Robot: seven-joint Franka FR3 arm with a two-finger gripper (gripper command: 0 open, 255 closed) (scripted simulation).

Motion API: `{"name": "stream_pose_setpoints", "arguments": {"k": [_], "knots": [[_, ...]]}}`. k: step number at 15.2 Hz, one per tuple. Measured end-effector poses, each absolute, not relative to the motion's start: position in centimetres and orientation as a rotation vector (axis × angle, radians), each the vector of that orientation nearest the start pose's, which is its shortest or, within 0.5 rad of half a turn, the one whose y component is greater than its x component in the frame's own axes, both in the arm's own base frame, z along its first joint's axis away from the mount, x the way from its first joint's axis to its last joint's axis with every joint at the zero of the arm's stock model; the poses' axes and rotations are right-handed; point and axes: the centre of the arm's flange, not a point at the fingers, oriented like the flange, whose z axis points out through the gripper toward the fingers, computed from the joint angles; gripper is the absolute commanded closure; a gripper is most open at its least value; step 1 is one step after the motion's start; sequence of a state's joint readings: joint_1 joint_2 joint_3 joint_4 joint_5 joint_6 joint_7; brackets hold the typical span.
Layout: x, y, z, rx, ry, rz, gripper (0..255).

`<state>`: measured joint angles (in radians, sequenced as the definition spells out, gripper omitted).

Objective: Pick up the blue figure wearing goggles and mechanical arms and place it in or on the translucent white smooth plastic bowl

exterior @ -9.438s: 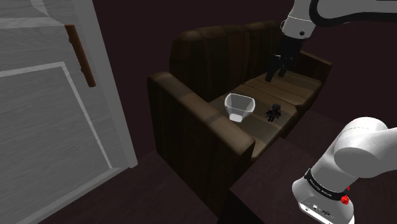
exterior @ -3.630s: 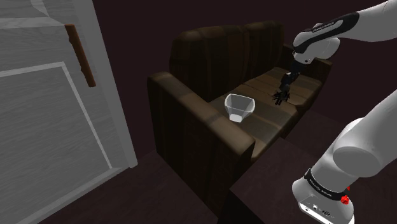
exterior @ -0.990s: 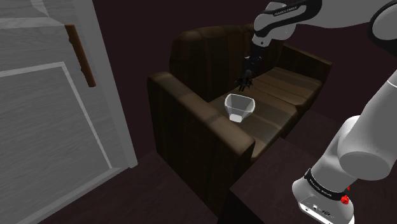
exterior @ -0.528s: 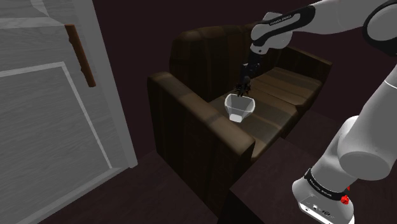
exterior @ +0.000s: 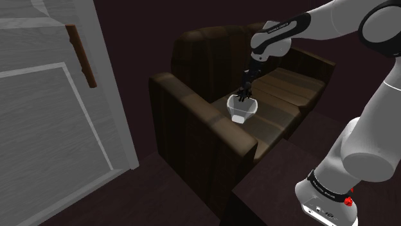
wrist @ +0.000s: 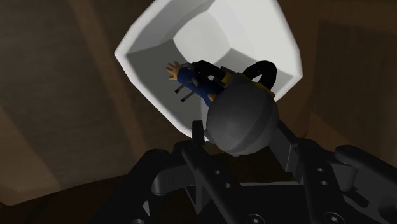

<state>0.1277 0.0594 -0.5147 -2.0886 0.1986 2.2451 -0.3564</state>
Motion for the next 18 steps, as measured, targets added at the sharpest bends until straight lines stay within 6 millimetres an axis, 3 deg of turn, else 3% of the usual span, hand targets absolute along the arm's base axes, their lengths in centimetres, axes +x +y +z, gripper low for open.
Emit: {"name": "stream_pose_setpoints", "arguments": {"k": [4, 5, 11, 15, 18], "knots": [[52.7, -20.6, 40.9, -3.041, 0.220, -0.225, 255], [52.7, -20.6, 40.9, -3.041, 0.220, -0.225, 0], [52.7, -20.6, 40.9, -3.041, 0.220, -0.225, 0], [52.0, -20.7, 45.0, -3.040, 0.220, -0.228, 0], [52.0, -20.9, 45.8, -3.041, 0.220, -0.226, 0]]}}
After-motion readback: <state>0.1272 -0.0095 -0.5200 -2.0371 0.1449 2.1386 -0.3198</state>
